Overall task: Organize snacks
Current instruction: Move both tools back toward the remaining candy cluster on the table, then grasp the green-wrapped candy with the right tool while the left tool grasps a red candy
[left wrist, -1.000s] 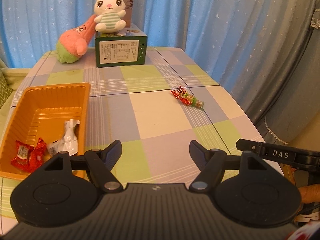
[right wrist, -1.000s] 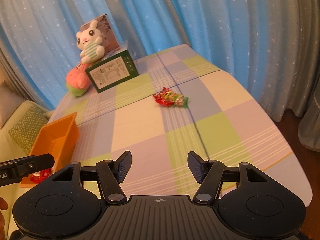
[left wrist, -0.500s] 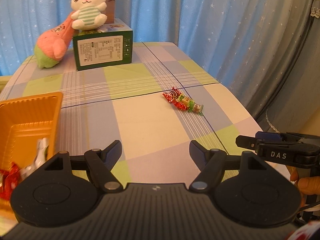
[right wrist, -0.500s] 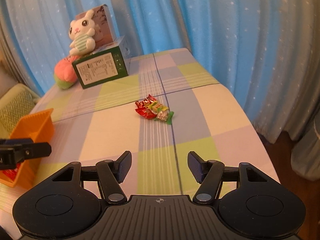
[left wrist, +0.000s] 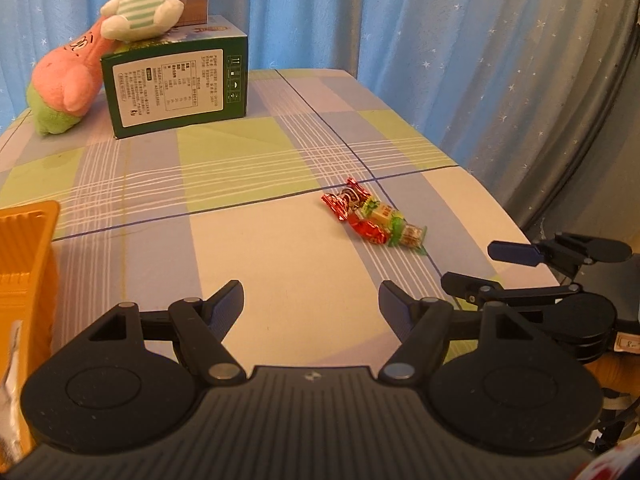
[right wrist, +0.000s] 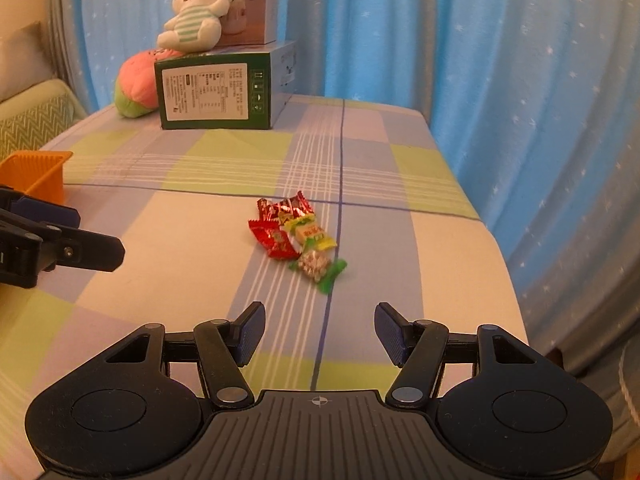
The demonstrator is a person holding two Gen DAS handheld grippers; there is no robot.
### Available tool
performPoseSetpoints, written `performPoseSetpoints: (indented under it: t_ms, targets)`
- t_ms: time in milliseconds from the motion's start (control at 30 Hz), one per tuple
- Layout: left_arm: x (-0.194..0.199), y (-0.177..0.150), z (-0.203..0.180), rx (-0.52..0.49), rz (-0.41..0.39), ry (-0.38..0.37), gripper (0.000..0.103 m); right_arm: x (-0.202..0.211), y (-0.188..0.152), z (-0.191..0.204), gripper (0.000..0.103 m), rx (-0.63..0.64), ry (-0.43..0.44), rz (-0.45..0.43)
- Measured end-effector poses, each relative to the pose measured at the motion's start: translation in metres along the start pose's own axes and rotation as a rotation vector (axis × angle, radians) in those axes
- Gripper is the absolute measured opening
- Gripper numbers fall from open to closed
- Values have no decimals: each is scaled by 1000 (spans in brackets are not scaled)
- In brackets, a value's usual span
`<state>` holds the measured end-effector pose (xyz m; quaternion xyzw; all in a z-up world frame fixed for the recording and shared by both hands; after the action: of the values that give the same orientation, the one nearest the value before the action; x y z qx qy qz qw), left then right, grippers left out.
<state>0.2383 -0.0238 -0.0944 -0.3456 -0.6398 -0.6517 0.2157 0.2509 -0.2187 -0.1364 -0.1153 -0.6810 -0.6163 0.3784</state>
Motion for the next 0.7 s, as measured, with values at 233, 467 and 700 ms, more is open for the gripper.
performPoseSetpoints:
  t_ms: [233, 467, 700]
  targets:
    - [-25, 6, 7, 20, 3, -13, 72, -41, 6, 10, 59, 211, -64, -23]
    - [-39, 3, 10, 46, 14, -31, 72, -71, 6, 16, 48, 303, -81, -32]
    - [-45, 1, 11, 52, 16, -42, 72, -76, 10, 15, 31, 294, -63, -35]
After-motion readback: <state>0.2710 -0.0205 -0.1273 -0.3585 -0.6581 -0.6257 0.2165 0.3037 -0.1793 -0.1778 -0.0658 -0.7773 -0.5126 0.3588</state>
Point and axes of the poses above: each gripper's, at about its wrist camera, not at the fingertips, and x roughly against the way its jaws point, z to its left, y to its top, the point moved 1 cm from there along -x, roughly the way its jaws point, and after that the axes turned 6 degrees about -x, right-handed, at the moved point
